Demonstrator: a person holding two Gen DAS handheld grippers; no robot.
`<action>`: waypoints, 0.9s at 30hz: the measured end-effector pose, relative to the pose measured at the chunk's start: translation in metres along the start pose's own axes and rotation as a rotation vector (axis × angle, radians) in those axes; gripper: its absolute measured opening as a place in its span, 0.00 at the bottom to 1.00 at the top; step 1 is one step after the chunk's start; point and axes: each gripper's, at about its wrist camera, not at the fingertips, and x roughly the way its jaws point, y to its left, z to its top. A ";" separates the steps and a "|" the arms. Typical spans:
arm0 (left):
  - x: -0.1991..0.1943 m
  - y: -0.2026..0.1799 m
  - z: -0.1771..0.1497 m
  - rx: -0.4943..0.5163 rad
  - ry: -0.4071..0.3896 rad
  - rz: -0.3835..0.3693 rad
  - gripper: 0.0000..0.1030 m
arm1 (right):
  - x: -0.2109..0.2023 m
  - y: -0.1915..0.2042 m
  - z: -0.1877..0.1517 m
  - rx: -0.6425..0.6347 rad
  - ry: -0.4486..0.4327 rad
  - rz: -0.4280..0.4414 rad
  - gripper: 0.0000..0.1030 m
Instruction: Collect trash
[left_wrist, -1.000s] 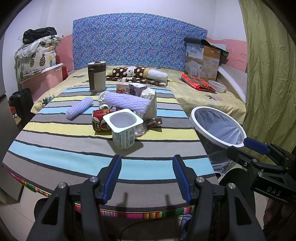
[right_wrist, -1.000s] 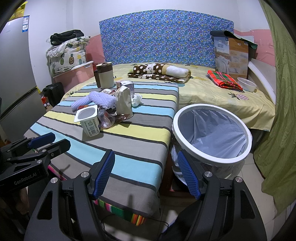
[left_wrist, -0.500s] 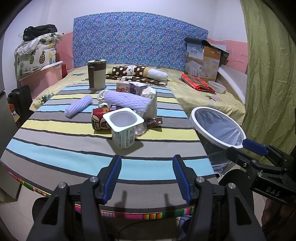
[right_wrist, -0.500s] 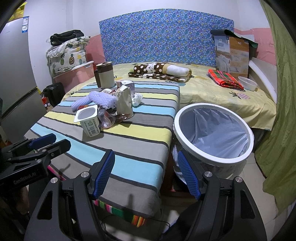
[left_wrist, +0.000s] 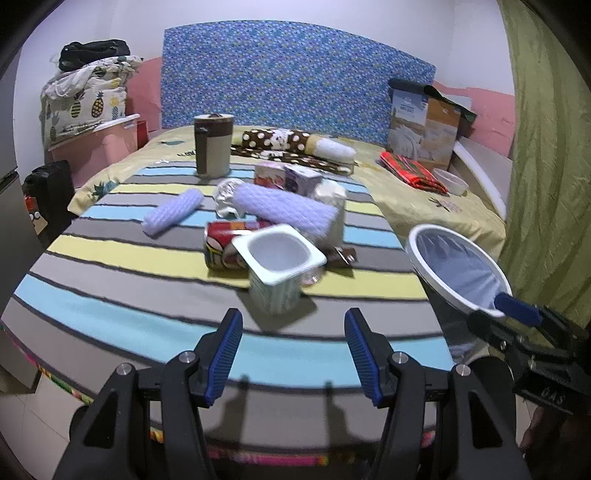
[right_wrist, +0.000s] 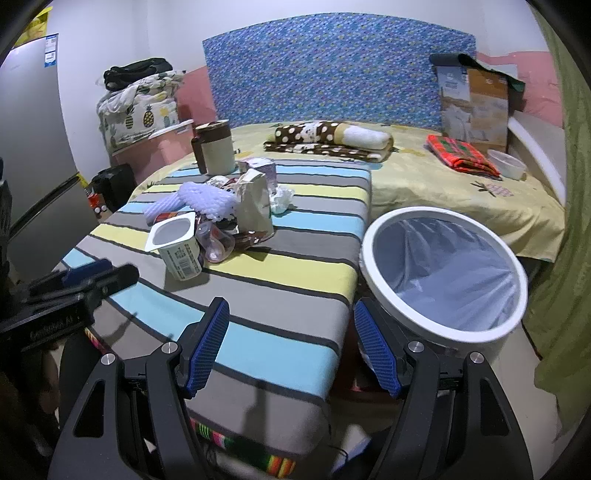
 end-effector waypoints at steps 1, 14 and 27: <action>0.003 0.003 0.003 -0.006 -0.005 0.004 0.58 | 0.004 0.001 0.002 -0.003 0.007 0.008 0.69; 0.043 0.017 0.024 -0.083 0.024 -0.037 0.60 | 0.028 0.003 0.015 -0.029 0.042 0.029 0.69; 0.072 0.041 0.035 -0.208 0.102 -0.058 0.34 | 0.042 -0.001 0.021 -0.029 0.079 0.029 0.69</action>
